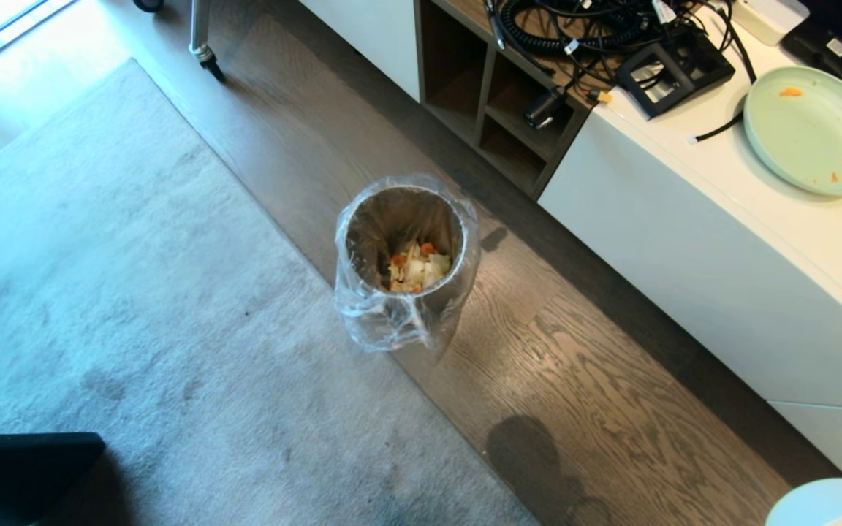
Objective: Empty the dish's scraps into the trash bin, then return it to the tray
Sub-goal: Put the bowl back to the table
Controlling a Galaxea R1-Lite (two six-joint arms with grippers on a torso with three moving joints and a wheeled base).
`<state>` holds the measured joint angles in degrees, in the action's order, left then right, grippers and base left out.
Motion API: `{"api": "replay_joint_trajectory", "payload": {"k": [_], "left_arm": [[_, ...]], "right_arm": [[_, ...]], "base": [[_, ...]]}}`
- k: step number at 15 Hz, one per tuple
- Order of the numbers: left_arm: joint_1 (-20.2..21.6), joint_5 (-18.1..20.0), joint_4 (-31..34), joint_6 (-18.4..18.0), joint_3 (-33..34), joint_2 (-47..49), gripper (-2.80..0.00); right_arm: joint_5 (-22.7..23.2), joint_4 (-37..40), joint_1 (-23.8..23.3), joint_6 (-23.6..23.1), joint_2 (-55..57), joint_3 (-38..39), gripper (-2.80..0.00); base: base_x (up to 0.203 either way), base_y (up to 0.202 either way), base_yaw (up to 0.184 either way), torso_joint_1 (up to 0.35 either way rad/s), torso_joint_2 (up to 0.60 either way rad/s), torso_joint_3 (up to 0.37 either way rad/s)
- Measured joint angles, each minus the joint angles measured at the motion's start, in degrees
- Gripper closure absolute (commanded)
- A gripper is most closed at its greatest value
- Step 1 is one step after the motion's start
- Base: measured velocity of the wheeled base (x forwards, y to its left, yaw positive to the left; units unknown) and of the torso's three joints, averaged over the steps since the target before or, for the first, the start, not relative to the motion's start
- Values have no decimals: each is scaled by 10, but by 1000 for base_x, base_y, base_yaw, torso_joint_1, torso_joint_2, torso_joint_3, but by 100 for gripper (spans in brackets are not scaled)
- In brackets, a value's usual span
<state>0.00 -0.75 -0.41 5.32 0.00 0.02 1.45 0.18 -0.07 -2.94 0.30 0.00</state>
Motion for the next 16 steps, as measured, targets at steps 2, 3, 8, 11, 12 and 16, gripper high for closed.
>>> {"api": "replay_joint_trajectory", "payload": {"k": [2,3,8,11,12,16], "left_arm": [[0,0,0,0,0,0,0],[0,0,0,0,0,0,0],[0,0,0,0,0,0,0],[0,0,0,0,0,0,0],[0,0,0,0,0,0,0],[0,0,0,0,0,0,0]], "right_arm": [[0,0,0,0,-3,0,0],[0,0,0,0,-3,0,0],[0,0,0,0,-4,0,0],[0,0,0,0,-4,0,0],[0,0,0,0,-4,0,0],[0,0,0,0,-4,0,0]], "base": [[0,0,0,0,0,0],[0,0,0,0,0,0],[0,0,0,0,0,0],[0,0,0,0,0,0],[0,0,0,0,0,0],[0,0,0,0,0,0]]}}
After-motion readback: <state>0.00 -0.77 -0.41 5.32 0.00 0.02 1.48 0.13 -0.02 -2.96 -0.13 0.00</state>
